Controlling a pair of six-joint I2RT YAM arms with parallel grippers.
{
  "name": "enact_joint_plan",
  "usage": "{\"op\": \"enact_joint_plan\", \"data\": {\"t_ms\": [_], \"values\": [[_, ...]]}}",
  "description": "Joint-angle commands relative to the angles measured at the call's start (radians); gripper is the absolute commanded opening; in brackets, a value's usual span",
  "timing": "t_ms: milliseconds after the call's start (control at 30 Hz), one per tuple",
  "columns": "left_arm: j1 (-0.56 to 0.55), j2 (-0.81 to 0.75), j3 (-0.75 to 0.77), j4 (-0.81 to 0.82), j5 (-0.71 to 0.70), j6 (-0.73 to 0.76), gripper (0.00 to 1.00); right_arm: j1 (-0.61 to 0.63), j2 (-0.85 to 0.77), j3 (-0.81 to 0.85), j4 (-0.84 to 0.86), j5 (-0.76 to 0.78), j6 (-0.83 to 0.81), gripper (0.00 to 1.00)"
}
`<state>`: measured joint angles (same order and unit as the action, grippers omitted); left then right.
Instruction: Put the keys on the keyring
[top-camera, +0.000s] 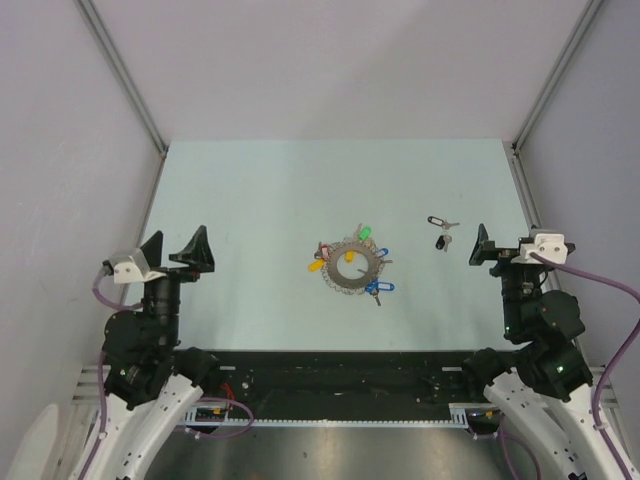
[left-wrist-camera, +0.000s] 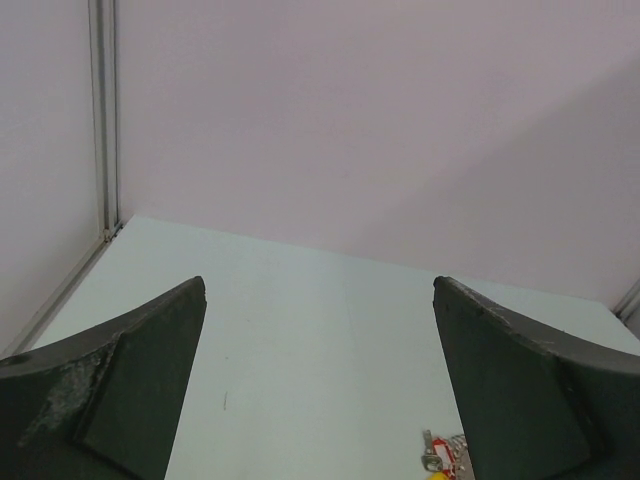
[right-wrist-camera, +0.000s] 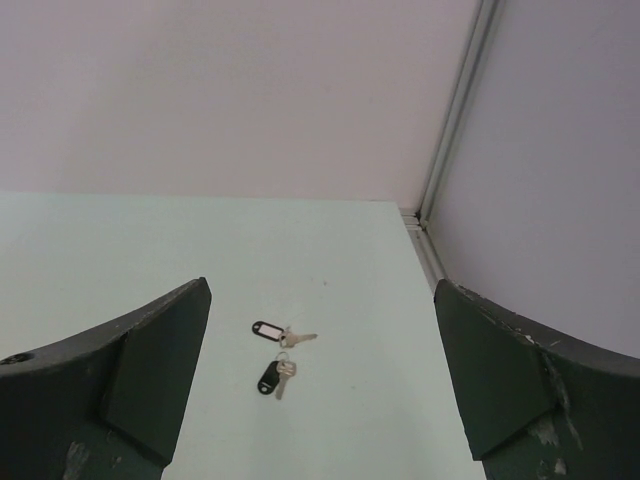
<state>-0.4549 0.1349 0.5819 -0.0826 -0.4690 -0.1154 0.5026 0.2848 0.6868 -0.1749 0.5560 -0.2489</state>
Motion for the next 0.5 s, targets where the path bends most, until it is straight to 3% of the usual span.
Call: {"op": "enact_joint_plan", "data": {"t_ms": [0, 467], "values": [[0.009, 0.063, 0.001, 0.136, -0.013, 0.085, 1.0, -0.003, -0.013, -0.003, 0.015, 0.056, -0.07, 1.0], [0.058, 0.086, -0.085, 0.168, -0.007, 0.108, 1.0, -0.121, -0.071, -0.116, 0.1, -0.077, -0.044, 0.99]]}}
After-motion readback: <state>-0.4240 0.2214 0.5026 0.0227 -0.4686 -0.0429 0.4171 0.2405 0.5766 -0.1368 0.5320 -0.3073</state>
